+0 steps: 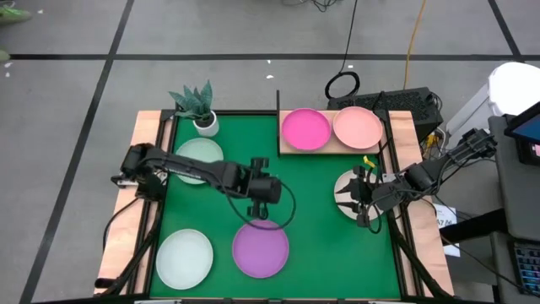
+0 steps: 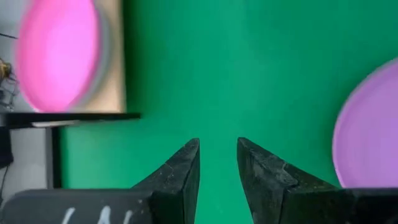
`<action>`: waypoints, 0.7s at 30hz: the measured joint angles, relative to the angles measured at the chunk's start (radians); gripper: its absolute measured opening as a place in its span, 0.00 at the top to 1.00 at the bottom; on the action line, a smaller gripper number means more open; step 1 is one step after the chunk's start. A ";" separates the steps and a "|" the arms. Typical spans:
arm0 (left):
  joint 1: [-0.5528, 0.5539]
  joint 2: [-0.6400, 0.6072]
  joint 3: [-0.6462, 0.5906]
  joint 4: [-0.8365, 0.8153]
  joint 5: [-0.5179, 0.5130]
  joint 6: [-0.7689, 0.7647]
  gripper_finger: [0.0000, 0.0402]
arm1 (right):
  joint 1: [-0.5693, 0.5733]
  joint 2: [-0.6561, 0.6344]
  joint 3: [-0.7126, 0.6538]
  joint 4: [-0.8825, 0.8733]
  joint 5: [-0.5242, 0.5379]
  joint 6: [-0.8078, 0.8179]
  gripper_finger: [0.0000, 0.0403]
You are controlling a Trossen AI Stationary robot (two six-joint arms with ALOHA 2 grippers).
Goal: Place and stack plates onto a shelf
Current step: Stack the purple plate on top of the orange plate on the shelf
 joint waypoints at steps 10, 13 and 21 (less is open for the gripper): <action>-0.131 0.002 -0.159 0.019 -0.011 -0.133 0.72 | 0.000 0.007 0.000 0.023 -0.002 0.021 0.65; -0.183 0.002 -0.184 0.039 -0.013 -0.176 0.72 | 0.000 0.030 0.000 0.053 -0.003 0.023 0.65; -0.317 0.002 -0.262 0.139 -0.067 -0.218 0.72 | -0.015 0.152 0.023 0.152 -0.108 -0.024 0.65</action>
